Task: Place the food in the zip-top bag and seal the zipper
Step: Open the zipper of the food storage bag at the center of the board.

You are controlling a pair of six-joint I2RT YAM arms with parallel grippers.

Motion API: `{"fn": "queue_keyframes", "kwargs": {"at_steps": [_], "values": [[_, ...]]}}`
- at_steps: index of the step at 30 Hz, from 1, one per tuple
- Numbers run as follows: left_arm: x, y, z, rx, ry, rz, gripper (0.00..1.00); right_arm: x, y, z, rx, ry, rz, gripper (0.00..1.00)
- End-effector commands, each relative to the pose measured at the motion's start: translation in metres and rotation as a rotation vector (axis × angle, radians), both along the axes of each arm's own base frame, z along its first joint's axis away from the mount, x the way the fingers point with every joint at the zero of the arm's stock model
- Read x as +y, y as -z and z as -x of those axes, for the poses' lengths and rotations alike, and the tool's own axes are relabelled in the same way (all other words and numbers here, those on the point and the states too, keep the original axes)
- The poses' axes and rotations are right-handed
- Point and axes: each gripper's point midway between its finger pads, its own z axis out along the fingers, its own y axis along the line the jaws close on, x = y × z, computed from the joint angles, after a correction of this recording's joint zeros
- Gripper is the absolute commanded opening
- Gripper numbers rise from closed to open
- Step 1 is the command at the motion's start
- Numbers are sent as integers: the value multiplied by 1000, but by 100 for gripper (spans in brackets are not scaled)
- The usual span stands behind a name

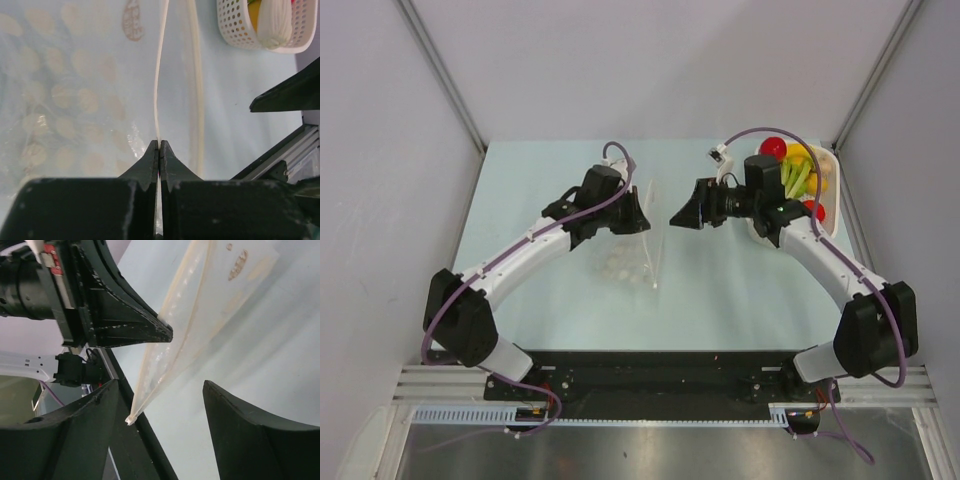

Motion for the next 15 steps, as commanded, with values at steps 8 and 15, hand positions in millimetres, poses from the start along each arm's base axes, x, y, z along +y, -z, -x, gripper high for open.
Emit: {"fn": "queue_keyframes", "kwargs": {"at_steps": [8, 15], "values": [[-15, -26, -14, -57, -5, 95, 0, 34, 26, -28, 0, 15, 1, 69], [-15, -30, -21, -55, 23, 145, 0, 30, 59, -43, 0, 68, 132, 18]]}}
